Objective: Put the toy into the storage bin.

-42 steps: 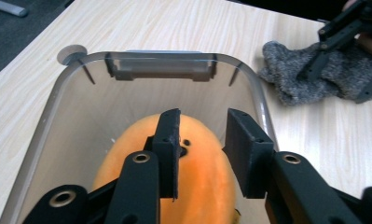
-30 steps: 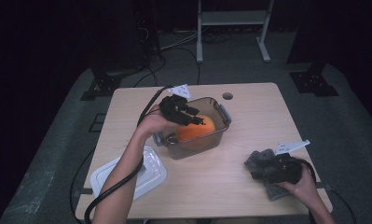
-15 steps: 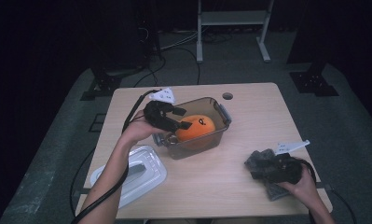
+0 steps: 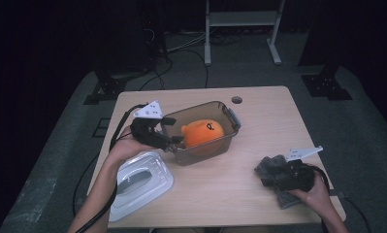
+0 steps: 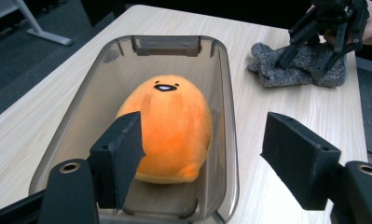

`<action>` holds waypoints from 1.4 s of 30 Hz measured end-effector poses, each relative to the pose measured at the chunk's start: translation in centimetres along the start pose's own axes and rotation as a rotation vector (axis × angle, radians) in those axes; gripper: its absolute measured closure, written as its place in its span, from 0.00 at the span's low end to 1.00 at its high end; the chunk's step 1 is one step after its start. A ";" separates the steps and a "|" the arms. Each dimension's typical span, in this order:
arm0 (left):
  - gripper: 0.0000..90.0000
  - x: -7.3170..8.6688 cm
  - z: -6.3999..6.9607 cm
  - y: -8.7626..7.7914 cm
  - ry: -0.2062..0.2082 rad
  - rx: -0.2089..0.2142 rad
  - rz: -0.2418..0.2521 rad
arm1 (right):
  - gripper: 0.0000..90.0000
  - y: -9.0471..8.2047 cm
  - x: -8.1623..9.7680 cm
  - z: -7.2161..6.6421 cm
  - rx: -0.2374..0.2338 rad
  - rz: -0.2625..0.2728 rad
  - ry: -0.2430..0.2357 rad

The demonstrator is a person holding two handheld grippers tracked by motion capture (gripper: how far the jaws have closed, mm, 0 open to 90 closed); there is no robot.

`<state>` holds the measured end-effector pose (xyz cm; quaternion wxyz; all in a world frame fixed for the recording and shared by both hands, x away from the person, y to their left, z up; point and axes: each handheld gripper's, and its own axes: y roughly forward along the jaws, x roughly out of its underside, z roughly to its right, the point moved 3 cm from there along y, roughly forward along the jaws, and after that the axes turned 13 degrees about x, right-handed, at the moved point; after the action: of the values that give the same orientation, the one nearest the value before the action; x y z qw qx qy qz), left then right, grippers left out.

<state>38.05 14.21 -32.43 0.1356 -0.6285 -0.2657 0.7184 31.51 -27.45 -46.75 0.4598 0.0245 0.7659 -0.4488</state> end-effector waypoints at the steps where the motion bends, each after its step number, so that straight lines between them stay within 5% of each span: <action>1: 0.31 0.2 0.1 -0.2 -0.002 -0.003 0.005 | 0.37 0.0 0.0 0.0 0.001 0.000 0.001; 6: 0.22 1.1 0.9 -1.2 -0.024 -0.003 0.026 | 0.37 0.0 0.0 -0.1 0.000 -0.001 0.004; 22: 0.13 5.6 2.8 -3.2 -0.054 -0.093 0.004 | 0.37 0.0 0.0 -0.2 0.003 -0.004 0.006; 42: 0.12 11.8 4.2 -4.7 -0.103 -0.140 0.006 | 0.37 0.1 0.0 -0.4 0.009 -0.007 0.001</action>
<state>31.25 23.41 -39.33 0.0755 -0.5995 -0.3201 0.7296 31.29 -27.12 -46.72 0.4579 0.0242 0.7640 -0.4539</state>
